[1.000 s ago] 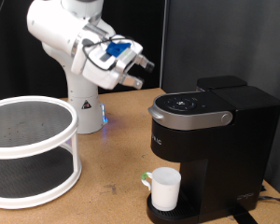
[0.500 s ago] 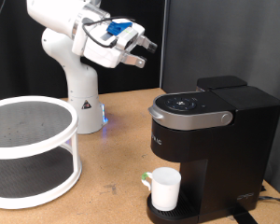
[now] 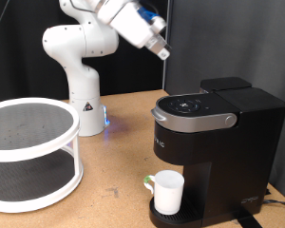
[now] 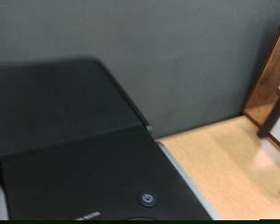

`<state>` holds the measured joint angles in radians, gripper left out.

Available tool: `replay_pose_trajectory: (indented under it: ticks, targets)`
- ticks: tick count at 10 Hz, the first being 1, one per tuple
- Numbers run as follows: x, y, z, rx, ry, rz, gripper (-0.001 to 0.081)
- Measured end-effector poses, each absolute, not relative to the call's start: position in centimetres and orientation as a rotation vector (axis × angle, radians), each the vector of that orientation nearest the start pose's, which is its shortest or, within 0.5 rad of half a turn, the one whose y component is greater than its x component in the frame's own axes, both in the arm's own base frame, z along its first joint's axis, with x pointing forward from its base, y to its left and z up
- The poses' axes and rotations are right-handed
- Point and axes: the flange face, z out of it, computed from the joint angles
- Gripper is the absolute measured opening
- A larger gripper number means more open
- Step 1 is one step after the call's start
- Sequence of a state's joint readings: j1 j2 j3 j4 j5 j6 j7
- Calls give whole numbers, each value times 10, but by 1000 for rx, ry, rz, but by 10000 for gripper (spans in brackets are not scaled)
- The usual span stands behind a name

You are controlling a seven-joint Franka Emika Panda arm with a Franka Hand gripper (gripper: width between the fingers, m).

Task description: Make a cup of coffee with the keurig machine

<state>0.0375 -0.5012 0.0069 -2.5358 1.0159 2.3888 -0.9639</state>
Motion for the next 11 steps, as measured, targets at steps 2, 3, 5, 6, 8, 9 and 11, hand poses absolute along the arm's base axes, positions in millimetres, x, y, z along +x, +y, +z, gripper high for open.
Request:
replay_pose_trajectory:
  ticks: [2, 3, 5, 6, 8, 9, 11]
  targets:
    - [435, 41, 495, -2471, -467, -828, 805]
    - [434, 41, 494, -2466, -460, -826, 805]
    - [434, 41, 492, -2434, -536, -865, 805]
    - [434, 44, 494, -2433, -597, -871, 805]
    - [440, 58, 510, -2456, -793, -761, 805]
    - [445, 65, 520, -2466, -883, -638, 805]
    - [460, 72, 535, -2474, -894, -453, 805]
